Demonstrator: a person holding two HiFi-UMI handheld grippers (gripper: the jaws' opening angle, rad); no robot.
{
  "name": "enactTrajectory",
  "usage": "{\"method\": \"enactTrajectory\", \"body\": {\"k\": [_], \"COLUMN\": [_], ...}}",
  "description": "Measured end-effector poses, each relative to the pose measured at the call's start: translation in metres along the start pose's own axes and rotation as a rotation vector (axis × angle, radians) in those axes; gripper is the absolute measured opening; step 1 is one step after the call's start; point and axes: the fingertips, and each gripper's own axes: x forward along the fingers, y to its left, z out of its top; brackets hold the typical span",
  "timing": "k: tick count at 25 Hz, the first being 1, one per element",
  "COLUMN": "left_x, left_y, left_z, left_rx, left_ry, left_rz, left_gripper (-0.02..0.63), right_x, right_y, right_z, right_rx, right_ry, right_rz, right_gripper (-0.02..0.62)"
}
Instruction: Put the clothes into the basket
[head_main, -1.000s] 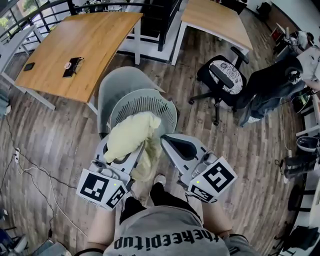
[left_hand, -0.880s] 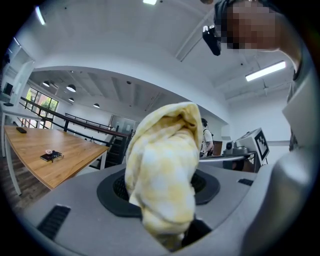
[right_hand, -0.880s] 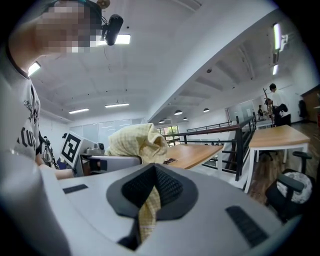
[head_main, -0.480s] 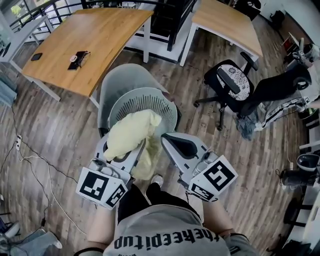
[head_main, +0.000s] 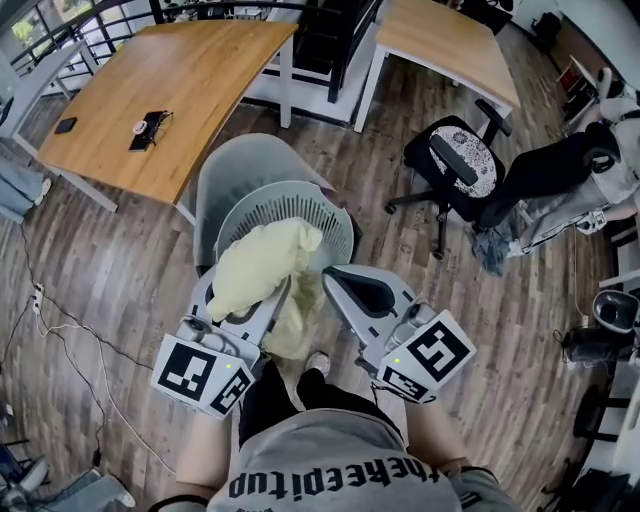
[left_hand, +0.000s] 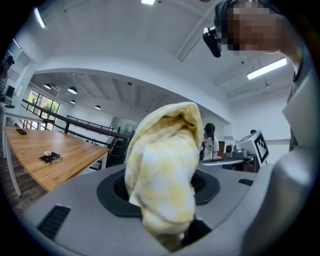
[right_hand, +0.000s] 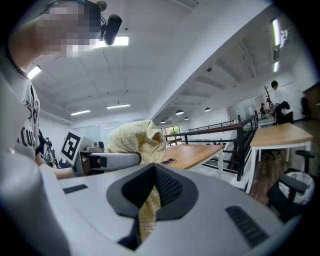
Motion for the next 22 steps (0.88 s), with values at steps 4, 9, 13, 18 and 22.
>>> {"method": "enactTrajectory", "body": {"k": [4,9,13,18,22], "left_x": [0.006,0.013,0.022,0.030,0.038], "left_y": [0.010,0.034,0.054,0.073,0.089], "left_z": [0.007,0.014,0.015,0.015,0.015], "left_rx": [0.005,0.002,-0.004,-0.013,-0.019], "left_ry": [-0.001,0.013,0.026,0.049,0.064], "left_rz": [-0.029,-0.065,-0.092,-0.141,-0.169], "left_gripper": [0.219,0.219,0.219,0.219,0.219], "right_x": [0.010,0.032,0.050,0.068,0.082], "right_y": [-0.004,-0.008,-0.012,-0.016,-0.020], "right_z": [0.005,0.008,0.007,0.006,0.003], "right_rx": [0.006,0.020,0.035,0.058,0.076], "right_ry": [-0.008,-0.007,-0.001,0.005,0.010], "right_rz": [-0.031,-0.071,-0.105,-0.158,-0.191], "right_gripper": [0.009,0.009,0.009,0.009,0.009]}}
